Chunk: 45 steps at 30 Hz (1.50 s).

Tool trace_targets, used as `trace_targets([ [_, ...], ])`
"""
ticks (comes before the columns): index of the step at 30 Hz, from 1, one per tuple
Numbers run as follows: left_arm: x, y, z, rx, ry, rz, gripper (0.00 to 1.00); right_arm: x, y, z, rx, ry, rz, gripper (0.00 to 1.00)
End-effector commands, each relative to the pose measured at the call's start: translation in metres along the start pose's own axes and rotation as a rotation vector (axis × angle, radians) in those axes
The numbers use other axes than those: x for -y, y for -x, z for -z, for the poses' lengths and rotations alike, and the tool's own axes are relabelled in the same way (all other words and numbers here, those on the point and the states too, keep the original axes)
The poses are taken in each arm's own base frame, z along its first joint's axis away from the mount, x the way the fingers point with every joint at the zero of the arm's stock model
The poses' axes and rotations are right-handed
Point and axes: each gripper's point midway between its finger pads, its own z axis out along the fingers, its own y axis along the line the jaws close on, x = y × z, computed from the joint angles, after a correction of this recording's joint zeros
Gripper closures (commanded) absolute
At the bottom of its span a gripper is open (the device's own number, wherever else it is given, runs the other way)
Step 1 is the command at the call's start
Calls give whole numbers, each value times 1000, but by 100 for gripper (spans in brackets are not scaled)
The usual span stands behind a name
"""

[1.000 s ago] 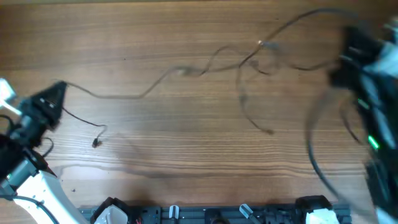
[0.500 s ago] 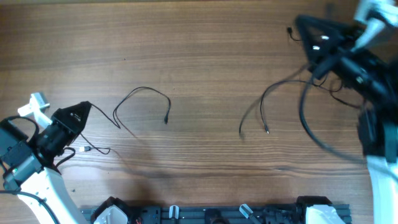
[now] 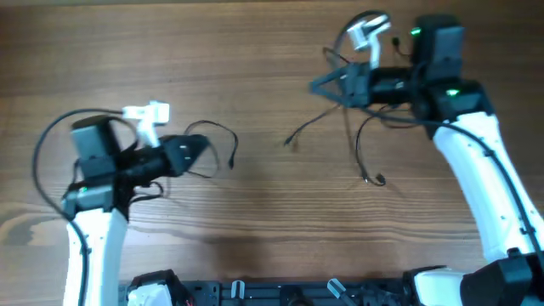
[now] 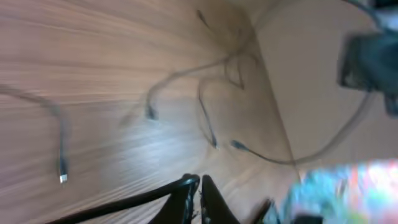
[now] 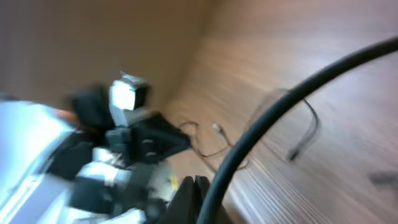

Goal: Untangle cables
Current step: 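Grasp a cable with each gripper and stretch it across the table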

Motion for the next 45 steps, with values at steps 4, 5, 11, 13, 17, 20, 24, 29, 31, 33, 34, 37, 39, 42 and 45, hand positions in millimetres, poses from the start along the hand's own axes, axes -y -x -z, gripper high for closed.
trace_targets([
  [4, -14, -30, -60, -163, 144, -128, 0, 131, -63, 38, -218, -999, 136, 0],
  [5, -26, -29, -58, -152, 215, -109, 0, 140, -67, 54, -239, -1091, 127, 0],
  [11, -142, -39, 29, -33, 1022, 193, 0, 167, -70, 118, -81, -1373, -164, 0],
  [13, -147, -39, 36, -23, 1041, 215, 0, 178, -53, 127, 9, -1375, -195, 0],
  [17, -149, -38, 39, -5, 1047, 245, 0, 237, -24, 159, 141, -1411, -295, 0],
  [20, -149, -38, 39, -6, 1047, 245, 0, 279, -17, 181, 211, -1456, -377, 0],
  [24, -149, -38, 39, -6, 1047, 244, 0, 308, -25, 192, 502, -1433, -762, 0],
  [29, -145, -40, 32, -22, 998, 257, 0, 332, -30, 212, 670, -1563, -858, 0],
  [31, -143, -41, 29, -28, 980, 261, 0, 342, -27, 222, 594, -1664, -727, 0],
  [33, -143, -41, 29, -28, 980, 261, 0, 354, -33, 219, 533, -1691, -701, 0],
  [34, -143, -41, 29, -28, 980, 261, 0, 360, -38, 216, 509, -1699, -709, 0],
  [37, -143, -41, 29, -28, 980, 261, 0, 383, -59, 205, 397, -1727, -717, 0],
  [39, -143, -41, 29, -28, 980, 261, 0, 390, -66, 199, 327, -1718, -700, 7],
  [42, -143, -41, 29, -28, 980, 261, 0, 392, -66, 188, 261, -1660, -669, 43],
  [45, -143, -41, 29, -28, 980, 261, 0, 392, -66, 185, 182, -1643, -607, 64],
])
